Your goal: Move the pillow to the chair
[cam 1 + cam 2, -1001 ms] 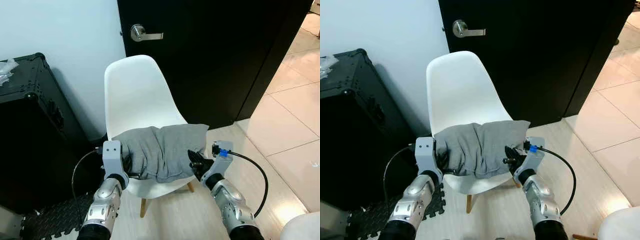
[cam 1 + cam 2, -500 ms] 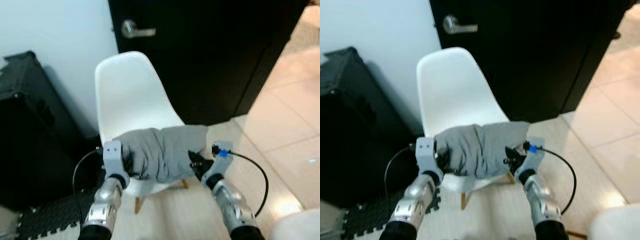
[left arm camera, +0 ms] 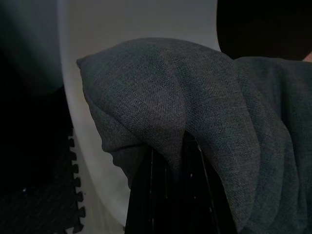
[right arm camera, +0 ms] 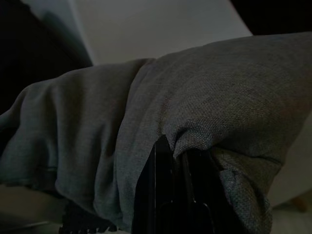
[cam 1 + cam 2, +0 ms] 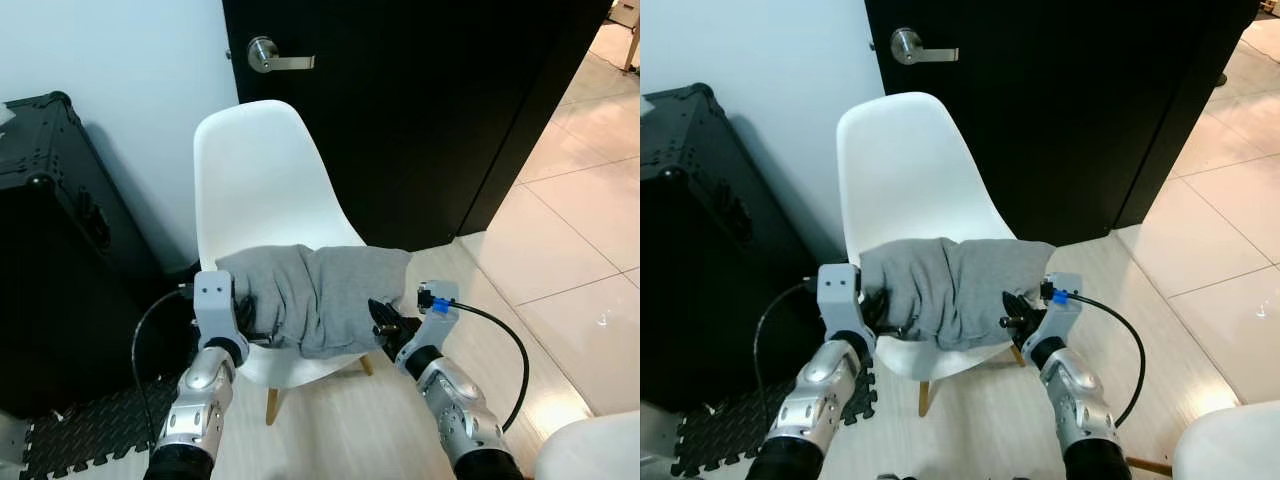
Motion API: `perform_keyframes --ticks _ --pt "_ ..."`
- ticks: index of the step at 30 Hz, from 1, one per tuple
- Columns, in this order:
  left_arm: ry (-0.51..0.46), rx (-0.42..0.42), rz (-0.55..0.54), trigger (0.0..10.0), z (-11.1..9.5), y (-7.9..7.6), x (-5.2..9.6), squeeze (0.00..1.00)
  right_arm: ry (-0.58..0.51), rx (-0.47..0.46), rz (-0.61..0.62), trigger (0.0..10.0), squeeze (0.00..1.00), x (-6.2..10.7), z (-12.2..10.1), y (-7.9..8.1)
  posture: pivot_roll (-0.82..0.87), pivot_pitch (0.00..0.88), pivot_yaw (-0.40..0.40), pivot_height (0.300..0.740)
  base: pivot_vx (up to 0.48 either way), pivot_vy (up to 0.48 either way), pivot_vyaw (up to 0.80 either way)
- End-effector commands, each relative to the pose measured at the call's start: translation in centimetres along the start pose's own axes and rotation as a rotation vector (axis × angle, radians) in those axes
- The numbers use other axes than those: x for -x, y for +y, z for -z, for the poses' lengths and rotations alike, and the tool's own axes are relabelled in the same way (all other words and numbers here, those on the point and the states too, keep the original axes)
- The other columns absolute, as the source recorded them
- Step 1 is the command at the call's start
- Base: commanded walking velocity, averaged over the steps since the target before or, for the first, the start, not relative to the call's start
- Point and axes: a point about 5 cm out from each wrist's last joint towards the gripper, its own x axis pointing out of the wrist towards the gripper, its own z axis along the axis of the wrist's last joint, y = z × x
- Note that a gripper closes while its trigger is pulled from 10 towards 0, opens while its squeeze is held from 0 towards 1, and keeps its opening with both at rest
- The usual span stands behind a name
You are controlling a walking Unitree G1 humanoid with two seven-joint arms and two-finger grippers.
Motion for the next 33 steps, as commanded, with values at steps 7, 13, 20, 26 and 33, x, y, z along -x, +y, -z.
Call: perform_keyframes --ticks 7,13,20,26,33 --pt "-0.047 -0.006 0.066 10.0 -0.94 -1.71 -0.38 0.00 -0.008 0.016 -0.187 10.0 0.00 -1.10 -0.12 3.23 -0.03 0.145 0.031 0.740 0.034 0.000 0.56" --pt "-0.041 0.000 0.075 10.0 -0.83 -2.06 -0.33 0.00 -0.013 -0.004 -0.159 10.0 0.00 -1.17 -0.11 2.97 -0.03 0.143 0.033 0.740 0.252 0.000 0.32" --pt "-0.037 0.004 0.084 10.0 -0.79 -2.10 -0.37 0.00 -0.012 -0.007 -0.149 10.0 0.00 -1.24 -0.13 2.78 -0.03 0.143 0.038 0.740 0.268 0.000 0.00" --pt "-0.035 0.005 0.091 10.0 -0.80 -2.09 -0.41 0.00 -0.011 -0.012 -0.143 10.0 0.00 -1.24 -0.07 2.73 -0.03 0.143 0.040 0.740 0.305 0.000 0.00" --pt "-0.031 0.006 0.095 10.0 -0.75 -2.11 -0.43 0.00 -0.008 -0.014 -0.140 10.0 0.00 -1.23 0.00 2.68 -0.03 0.141 0.041 0.740 0.313 0.000 0.00"
